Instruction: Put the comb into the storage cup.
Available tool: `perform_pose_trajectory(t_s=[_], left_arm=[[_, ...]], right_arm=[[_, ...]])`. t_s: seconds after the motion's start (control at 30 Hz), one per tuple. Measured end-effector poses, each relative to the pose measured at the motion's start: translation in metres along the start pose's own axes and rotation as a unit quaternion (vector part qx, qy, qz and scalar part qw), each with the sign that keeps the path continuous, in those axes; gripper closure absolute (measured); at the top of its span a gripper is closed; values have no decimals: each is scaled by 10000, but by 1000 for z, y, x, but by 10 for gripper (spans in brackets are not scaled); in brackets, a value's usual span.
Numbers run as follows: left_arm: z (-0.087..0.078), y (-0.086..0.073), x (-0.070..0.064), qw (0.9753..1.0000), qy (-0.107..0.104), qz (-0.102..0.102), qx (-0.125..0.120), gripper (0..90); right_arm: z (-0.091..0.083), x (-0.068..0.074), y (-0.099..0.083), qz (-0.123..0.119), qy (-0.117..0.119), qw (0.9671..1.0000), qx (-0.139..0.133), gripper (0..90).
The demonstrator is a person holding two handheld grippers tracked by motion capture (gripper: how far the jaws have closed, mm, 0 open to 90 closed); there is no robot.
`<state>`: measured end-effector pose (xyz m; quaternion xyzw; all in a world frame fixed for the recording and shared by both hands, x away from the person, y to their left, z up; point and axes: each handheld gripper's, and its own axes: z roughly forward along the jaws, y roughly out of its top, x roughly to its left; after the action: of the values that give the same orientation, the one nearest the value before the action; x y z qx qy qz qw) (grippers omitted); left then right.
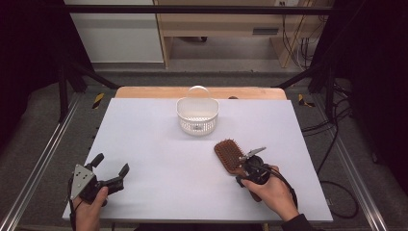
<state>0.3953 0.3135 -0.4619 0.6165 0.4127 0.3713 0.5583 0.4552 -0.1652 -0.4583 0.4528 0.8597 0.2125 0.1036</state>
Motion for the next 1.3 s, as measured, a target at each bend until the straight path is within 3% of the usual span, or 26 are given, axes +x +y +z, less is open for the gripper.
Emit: perform_pose_trajectory(t_s=[0.2, 0.53, 0.63, 0.87, 1.0, 1.07, 1.3], left_arm=[[0, 0, 1, 10000, 9, -9, -5, 24], [0, 1, 2, 10000, 17, -20, -13, 24], [0, 2, 1, 10000, -2, -4, -34, 25], [0, 2, 0, 10000, -29, 43, -35, 24], [-2, 3, 4, 10000, 31, 67, -62, 24], [-4, 4, 10, 9999, 123, 15, -108, 24], [-12, 5, 27, 9989, 312, -269, -221, 25]], right_arm=[[-1, -2, 4, 3, -92, 9998, 157, 581], [0, -10, 10, -9, 47, 9993, 377, 723], [0, -14, 11, 18, 156, 9990, 423, 727], [0, -9, 12, -240, 24, 9988, 429, 731], [-2, -9, 8, -176, 20, 9997, 159, 731], [-10, -10, 7, -67, 36, 9998, -207, 731], [-32, -13, 6, 187, 130, 9936, -1106, 731]])
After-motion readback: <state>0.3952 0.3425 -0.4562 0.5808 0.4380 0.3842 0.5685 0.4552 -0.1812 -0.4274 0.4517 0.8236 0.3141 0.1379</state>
